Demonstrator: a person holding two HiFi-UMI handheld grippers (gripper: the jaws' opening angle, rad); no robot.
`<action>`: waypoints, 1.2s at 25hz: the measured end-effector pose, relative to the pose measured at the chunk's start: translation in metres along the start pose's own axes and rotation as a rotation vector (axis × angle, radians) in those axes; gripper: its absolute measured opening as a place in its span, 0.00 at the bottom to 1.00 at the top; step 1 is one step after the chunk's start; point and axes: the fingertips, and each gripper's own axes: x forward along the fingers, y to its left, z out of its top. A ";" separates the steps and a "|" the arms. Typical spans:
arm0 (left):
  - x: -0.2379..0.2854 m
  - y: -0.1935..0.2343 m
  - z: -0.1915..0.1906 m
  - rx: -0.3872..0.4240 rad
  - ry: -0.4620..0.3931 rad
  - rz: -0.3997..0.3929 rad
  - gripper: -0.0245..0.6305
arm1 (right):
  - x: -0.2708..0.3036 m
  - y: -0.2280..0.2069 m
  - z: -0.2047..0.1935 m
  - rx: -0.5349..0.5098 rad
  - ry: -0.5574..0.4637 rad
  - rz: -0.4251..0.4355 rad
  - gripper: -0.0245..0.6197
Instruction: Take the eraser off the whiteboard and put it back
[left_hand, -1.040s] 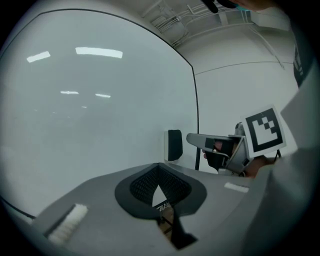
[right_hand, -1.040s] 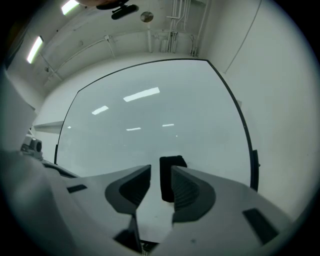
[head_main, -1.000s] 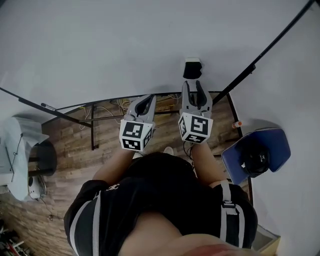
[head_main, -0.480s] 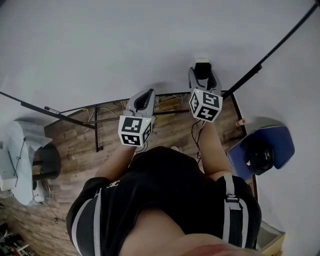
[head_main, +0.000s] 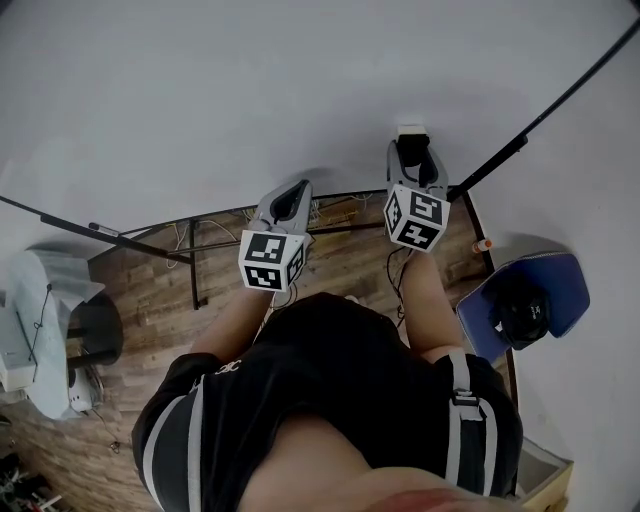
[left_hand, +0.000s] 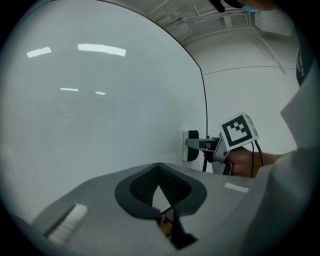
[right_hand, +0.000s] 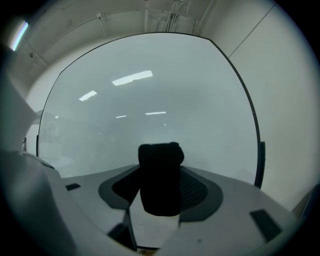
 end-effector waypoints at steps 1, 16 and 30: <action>0.001 -0.001 0.000 0.000 0.000 -0.003 0.05 | 0.000 -0.001 0.000 0.001 0.002 0.002 0.40; -0.002 -0.004 -0.005 -0.003 0.015 -0.039 0.05 | -0.042 0.014 0.053 0.082 -0.145 0.063 0.40; -0.008 0.007 -0.011 -0.012 0.024 -0.026 0.05 | -0.067 0.080 0.080 0.101 -0.192 0.258 0.40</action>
